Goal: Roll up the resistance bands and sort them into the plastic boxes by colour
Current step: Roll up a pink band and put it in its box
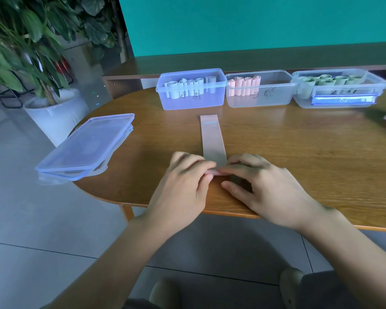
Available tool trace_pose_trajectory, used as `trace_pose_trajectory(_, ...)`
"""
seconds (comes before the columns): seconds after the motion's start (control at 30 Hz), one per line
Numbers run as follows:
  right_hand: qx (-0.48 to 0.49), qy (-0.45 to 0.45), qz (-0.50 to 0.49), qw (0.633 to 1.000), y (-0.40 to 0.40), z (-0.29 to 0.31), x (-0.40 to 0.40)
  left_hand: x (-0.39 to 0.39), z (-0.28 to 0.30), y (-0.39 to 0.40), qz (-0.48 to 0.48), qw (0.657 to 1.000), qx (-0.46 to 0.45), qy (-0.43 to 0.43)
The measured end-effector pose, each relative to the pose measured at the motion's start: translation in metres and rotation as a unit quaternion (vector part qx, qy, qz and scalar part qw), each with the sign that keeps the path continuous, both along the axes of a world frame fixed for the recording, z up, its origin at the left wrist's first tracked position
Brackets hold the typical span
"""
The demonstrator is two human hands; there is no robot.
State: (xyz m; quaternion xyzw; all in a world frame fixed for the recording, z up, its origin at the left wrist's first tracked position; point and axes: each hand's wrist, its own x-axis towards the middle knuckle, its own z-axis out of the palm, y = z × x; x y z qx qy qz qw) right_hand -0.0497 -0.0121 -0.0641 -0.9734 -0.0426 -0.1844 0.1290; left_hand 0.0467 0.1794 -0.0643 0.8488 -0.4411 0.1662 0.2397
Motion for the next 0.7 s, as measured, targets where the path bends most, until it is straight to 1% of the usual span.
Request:
trace_pose_trajectory(0.17, 0.014, 0.006, -0.011, 1.000, -0.001, 0.001, 0.004, -0.001, 0.003, -0.001, -0.005, 1.000, 0.008, 0.011)
trace_pose_trajectory(0.3, 0.045, -0.011, -0.013, 0.999, 0.001, 0.004, 0.002, 0.003, 0.007, -0.004, 0.003, 0.999, 0.027, 0.034)
trace_pose_trajectory(0.4, 0.036, 0.007, -0.022, 0.999, -0.001, 0.003, 0.004, 0.008, 0.007, -0.006, -0.002, 0.999, 0.024, 0.048)
trace_pose_trajectory(0.53, 0.034, 0.015, -0.033, 0.999, -0.004, 0.003, 0.011, 0.008, 0.008, -0.006, 0.001, 0.999, -0.010, 0.042)
trace_pose_trajectory(0.7, 0.025, 0.018, -0.036, 0.999, -0.006, 0.003, 0.016, 0.010, 0.009, -0.009, 0.000, 0.998, -0.004, 0.057)
